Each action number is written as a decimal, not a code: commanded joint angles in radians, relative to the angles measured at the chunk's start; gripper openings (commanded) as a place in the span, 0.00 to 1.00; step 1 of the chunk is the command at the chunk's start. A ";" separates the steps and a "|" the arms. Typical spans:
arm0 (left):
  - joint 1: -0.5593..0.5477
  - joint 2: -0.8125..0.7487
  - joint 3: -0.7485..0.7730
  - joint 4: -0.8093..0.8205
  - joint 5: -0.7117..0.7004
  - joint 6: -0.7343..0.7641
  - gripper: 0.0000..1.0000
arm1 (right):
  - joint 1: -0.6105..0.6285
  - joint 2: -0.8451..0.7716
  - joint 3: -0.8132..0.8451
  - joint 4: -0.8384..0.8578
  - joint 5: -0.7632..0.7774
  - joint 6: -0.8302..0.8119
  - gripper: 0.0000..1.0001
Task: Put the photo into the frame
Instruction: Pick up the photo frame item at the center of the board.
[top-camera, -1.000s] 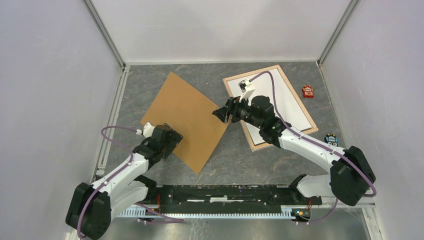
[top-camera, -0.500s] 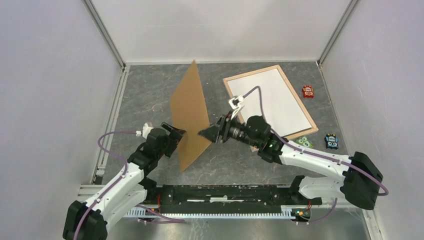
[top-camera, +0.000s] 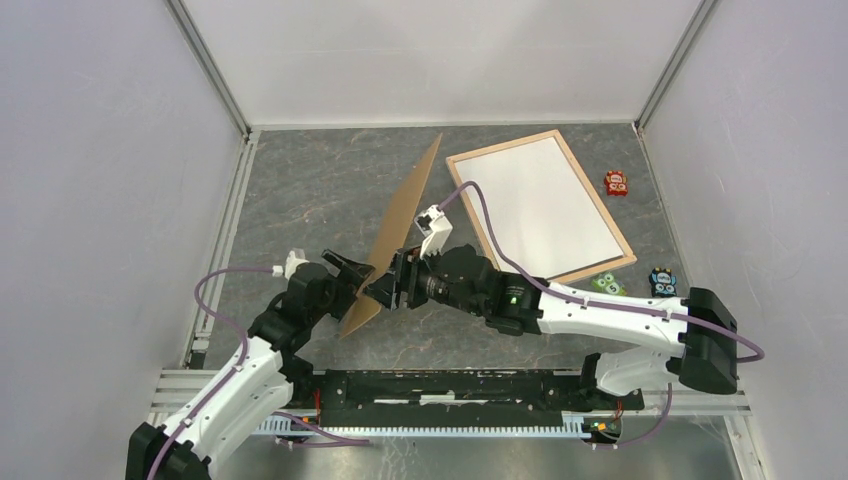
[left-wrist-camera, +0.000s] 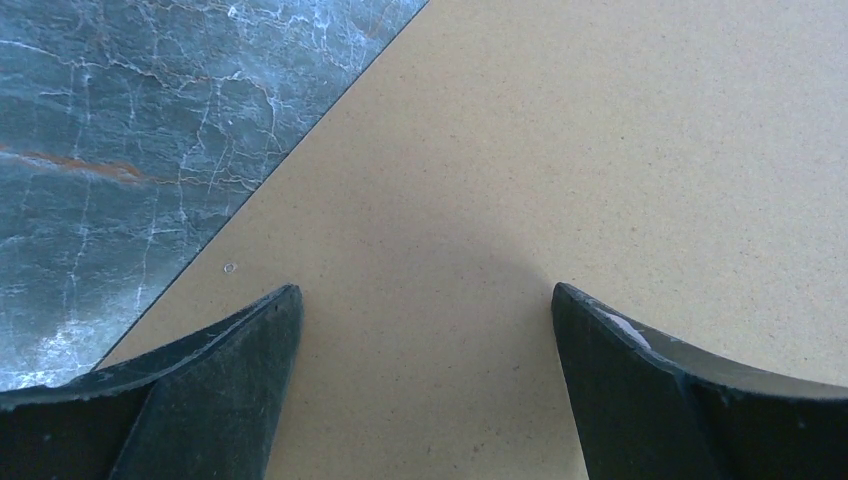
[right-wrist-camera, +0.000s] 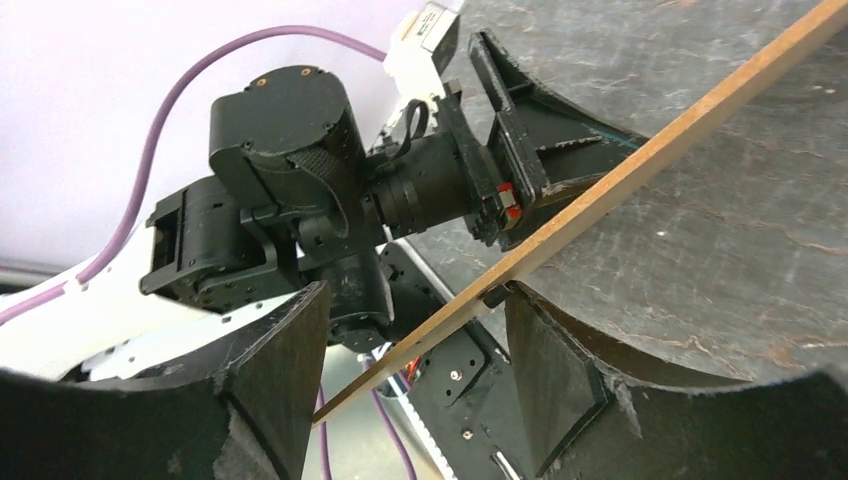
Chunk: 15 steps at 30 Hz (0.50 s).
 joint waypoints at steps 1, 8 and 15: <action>-0.029 0.014 0.004 -0.056 0.140 0.000 1.00 | 0.033 0.051 0.134 -0.253 0.269 0.004 0.70; -0.029 0.042 0.012 -0.040 0.134 0.008 1.00 | 0.041 0.034 0.183 -0.365 0.352 0.076 0.75; -0.029 0.056 0.012 -0.030 0.137 0.019 1.00 | 0.041 0.022 0.196 -0.443 0.408 0.158 0.65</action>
